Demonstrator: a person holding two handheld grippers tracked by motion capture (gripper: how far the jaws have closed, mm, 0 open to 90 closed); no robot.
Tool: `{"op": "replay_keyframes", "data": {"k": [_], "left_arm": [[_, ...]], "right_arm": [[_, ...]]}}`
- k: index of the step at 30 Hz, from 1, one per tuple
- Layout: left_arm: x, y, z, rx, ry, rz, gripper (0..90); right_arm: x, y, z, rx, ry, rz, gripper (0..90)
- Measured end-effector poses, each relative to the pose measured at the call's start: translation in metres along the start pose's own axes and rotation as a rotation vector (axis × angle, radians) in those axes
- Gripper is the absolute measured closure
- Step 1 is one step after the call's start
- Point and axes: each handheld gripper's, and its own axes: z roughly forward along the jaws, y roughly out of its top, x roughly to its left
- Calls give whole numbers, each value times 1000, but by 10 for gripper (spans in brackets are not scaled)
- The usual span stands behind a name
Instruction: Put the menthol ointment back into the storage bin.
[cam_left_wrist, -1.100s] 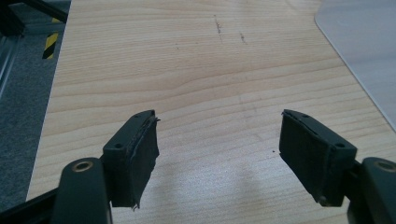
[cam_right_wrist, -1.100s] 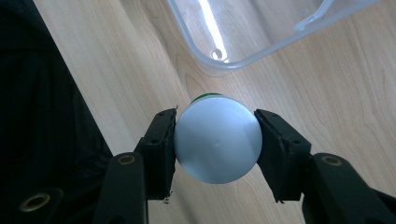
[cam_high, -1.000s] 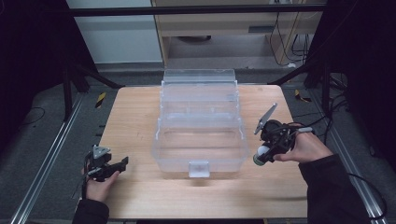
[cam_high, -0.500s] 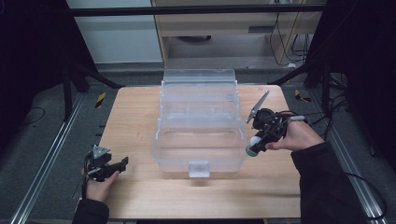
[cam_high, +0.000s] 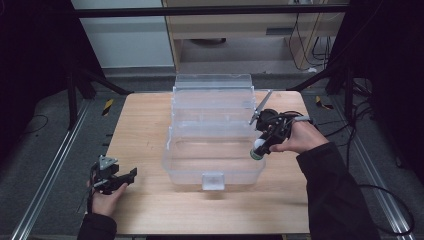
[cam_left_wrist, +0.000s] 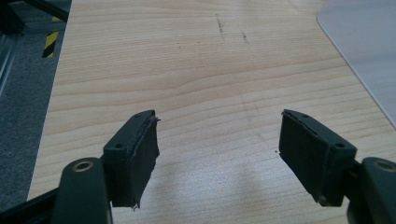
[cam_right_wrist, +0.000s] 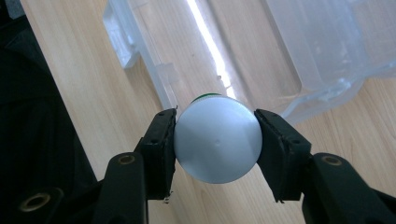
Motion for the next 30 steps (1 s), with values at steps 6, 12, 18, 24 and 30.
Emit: {"op": "replay_keyframes", "data": {"k": [6,12,18,24,30], "left_arm": [[1,0,0,-2,0,-2,279],[1,0,-1,-3,0,-2,279],[1,0,-1,-3,1,-2,280],[1,0,-1,-3,2,-4,280],[1,0,-1,-2,2,-1,280]], "right_arm": [[-2,9,11,-10,-1,-15,503],[-4,13,22,0,-2,-20,503],[-5,13,33,9,-13,-35,504],[-7,11,47,21,4,-36,503],[-8,6,60,35,11,-39,504]]}}
